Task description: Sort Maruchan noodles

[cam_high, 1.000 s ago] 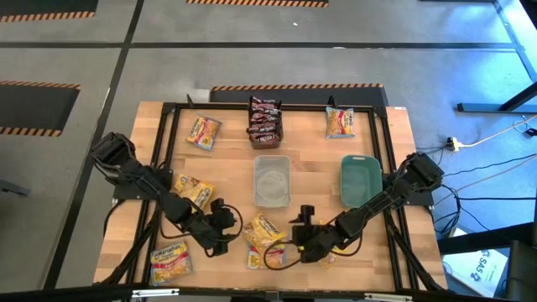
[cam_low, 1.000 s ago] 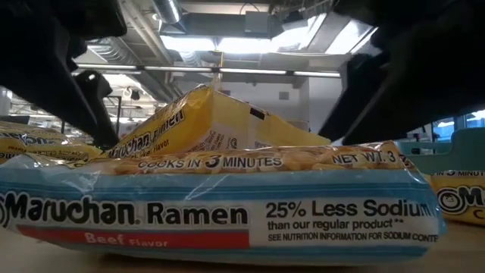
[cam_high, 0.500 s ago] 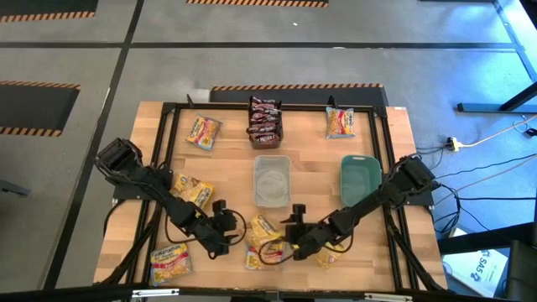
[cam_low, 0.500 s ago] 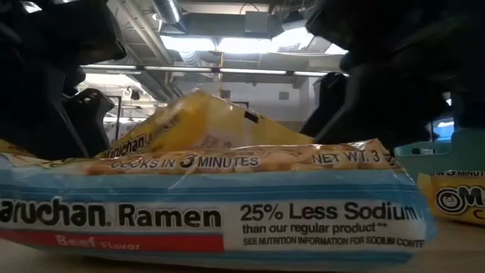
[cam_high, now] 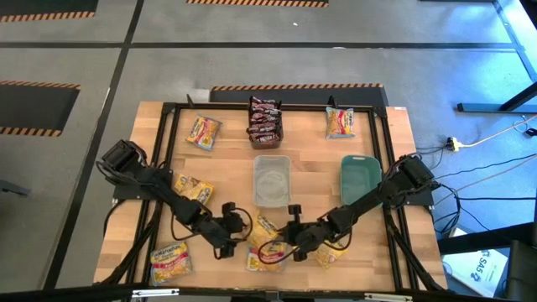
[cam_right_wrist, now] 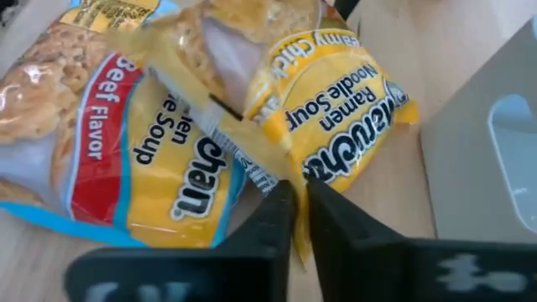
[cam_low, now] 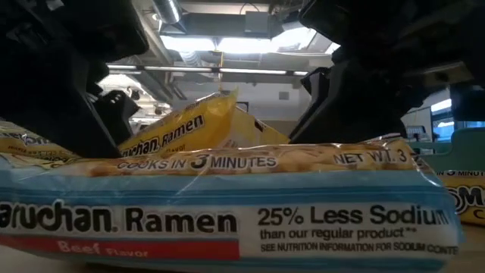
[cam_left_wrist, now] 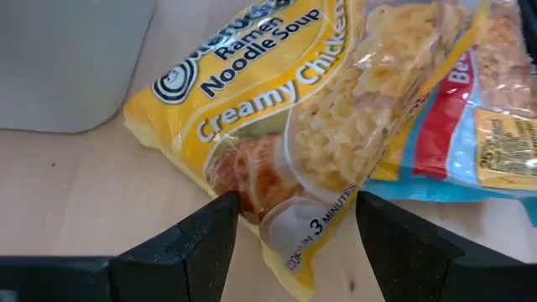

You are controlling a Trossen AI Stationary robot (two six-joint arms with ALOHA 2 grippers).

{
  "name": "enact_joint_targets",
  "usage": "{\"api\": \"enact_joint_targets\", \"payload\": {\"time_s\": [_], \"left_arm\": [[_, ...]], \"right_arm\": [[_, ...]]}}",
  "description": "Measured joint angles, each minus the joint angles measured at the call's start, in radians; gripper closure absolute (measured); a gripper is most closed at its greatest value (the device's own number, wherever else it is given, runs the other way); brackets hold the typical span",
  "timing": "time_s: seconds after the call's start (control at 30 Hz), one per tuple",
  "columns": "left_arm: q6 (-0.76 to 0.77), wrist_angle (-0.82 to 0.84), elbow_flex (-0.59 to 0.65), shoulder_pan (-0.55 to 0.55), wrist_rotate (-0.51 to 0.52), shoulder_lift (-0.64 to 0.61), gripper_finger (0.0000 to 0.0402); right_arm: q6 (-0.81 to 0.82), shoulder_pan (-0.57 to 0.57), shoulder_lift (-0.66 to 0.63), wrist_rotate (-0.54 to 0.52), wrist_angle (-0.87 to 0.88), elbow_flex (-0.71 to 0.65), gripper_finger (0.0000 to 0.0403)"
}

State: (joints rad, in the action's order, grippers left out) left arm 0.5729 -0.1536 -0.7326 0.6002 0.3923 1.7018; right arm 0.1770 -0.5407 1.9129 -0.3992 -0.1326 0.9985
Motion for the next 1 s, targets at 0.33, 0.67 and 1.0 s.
{"api": "enact_joint_targets", "payload": {"time_s": [0.33,0.67,1.0], "left_arm": [[0.0,0.005,0.0,-0.011,-0.021,-0.025,0.0166],[-0.001,0.013,0.0,-0.011,-0.066,-0.128,0.0166],[0.046,0.09,0.0,-0.002,-0.059,-0.128,0.0166]], "right_arm": [[-0.194,-0.052,0.0,-0.178,0.036,0.016,0.0403],[-0.539,-0.143,0.0,-0.41,0.084,0.119,0.0403],[0.027,-0.112,-0.013,-0.417,0.209,0.138,0.0379]]}}
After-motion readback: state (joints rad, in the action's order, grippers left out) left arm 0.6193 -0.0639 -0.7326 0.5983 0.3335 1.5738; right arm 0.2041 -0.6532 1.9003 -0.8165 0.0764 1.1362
